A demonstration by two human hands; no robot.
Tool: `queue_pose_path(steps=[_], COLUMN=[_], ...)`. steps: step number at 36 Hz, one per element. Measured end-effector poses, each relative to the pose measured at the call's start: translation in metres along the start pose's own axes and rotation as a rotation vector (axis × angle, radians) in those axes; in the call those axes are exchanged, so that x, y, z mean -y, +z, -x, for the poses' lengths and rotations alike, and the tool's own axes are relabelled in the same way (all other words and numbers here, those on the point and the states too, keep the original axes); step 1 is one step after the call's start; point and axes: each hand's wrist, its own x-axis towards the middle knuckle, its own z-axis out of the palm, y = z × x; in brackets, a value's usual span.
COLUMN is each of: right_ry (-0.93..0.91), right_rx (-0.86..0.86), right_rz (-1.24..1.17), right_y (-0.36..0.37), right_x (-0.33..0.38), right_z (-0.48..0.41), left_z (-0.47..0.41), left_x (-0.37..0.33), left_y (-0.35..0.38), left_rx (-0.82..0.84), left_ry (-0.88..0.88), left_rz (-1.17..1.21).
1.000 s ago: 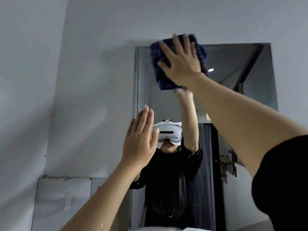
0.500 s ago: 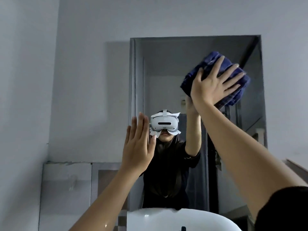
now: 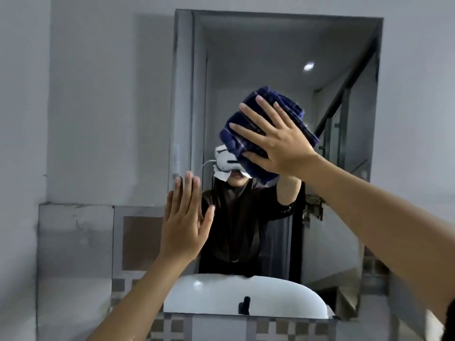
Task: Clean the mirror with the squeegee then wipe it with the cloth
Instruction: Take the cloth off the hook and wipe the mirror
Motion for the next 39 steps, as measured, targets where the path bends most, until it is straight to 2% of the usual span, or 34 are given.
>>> queue_pose_path(steps=[2,4,8,11,13,15,18,24,29,31,33,35,37,39], right_ry=[0.202,0.496,1.052,1.335,1.437,1.426,1.229,0.485,-0.091,-0.237,-0.23,-0.086,0.154,0.48], right_rx=[-0.035,-0.076,-0.172,-0.211,-0.231,-0.223,-0.188,-0.04,0.054,0.097,0.115,0.097,0.054,0.033], right_rz=[-0.012,-0.048,-0.152,-0.225,-0.267,-0.291,-0.315,-0.29,-0.141,-0.056,0.005,0.013,-0.018,-0.081], right_y=[-0.001,0.0,0.006,0.013,0.015,0.016,0.013,0.018,0.02,0.02,0.017,0.014,0.012,0.013], right_x=[-0.021,-0.032,-0.009,0.033,0.065,0.096,0.135,0.172,0.137,0.108,0.078,0.052,0.035,0.033], right_z=[0.026,0.046,0.062,0.053,0.039,0.021,-0.009,-0.028,0.018,0.047,0.075,0.103,0.13,0.153], left_z=[0.0,0.0,0.009,0.032,0.051,0.067,0.079,0.102,0.134,0.141,0.144,0.144,0.144,0.144], left_x=[-0.002,-0.003,-0.004,-0.002,0.001,0.003,0.0,-0.004,-0.007,-0.008,-0.009,-0.011,-0.012,-0.013], left_y=[0.001,0.001,-0.003,-0.001,0.002,0.005,0.006,0.013,0.022,0.026,0.029,0.03,0.031,0.03], left_rx=[-0.003,-0.009,0.016,0.084,0.12,0.142,0.155,0.194,0.221,0.211,0.189,0.183,0.196,0.21], left_ry=[-0.024,-0.033,-0.015,0.016,0.042,0.04,0.003,-0.046,-0.081,-0.087,-0.091,-0.104,-0.129,-0.135], left_rz=[0.002,0.021,0.04,0.013,-0.008,0.004,0.026,0.056,0.061,0.066,0.063,0.056,0.068,0.082])
